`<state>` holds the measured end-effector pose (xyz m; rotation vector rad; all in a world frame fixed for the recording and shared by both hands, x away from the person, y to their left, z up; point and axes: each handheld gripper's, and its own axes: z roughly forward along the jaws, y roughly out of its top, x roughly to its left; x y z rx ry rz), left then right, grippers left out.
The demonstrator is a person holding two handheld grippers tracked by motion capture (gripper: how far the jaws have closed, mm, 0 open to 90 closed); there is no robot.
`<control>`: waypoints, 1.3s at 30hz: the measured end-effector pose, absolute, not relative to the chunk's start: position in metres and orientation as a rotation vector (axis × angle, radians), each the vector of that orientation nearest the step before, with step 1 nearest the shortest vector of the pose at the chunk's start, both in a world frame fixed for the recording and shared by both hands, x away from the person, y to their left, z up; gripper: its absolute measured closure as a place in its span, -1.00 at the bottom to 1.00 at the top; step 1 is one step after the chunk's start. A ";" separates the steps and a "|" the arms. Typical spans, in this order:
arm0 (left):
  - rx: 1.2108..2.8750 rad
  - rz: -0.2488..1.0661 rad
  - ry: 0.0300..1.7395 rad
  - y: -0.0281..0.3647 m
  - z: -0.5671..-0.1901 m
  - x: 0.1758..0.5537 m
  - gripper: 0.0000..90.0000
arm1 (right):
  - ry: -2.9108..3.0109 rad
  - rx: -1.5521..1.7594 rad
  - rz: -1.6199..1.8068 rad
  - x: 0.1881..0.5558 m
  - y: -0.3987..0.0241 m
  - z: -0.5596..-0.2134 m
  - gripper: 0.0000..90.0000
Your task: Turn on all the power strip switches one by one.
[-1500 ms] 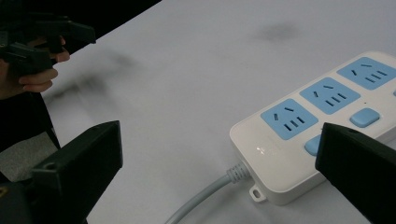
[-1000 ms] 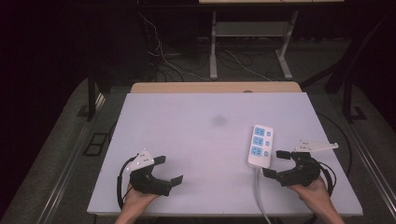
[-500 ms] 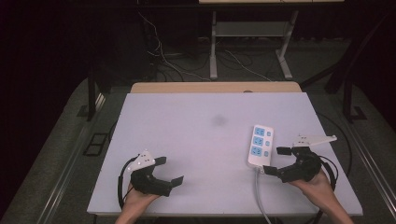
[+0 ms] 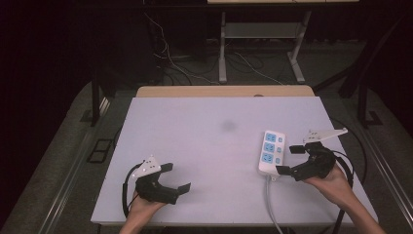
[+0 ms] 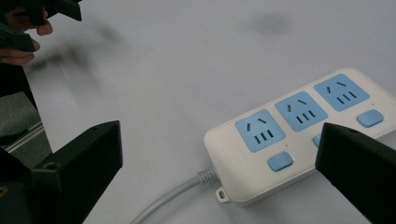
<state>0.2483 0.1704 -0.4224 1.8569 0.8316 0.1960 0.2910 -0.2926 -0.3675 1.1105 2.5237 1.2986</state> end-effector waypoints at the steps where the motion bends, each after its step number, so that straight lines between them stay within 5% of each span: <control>1: 1.858 0.194 0.831 0.170 -0.422 0.248 -1.00 | 2.526 1.112 1.302 0.292 -0.293 -0.367 -0.99; 27: 1.860 0.190 0.829 0.170 -0.423 0.249 -1.00 | 2.612 1.123 1.213 0.333 -0.299 -0.381 -0.98; 29: 1.860 0.191 0.829 0.170 -0.423 0.249 -1.00 | 2.607 1.131 1.191 0.335 -0.301 -0.381 -0.69; 39: 1.862 0.189 0.827 0.170 -0.423 0.249 -1.00 | 2.639 1.154 1.167 0.343 -0.306 -0.376 0.05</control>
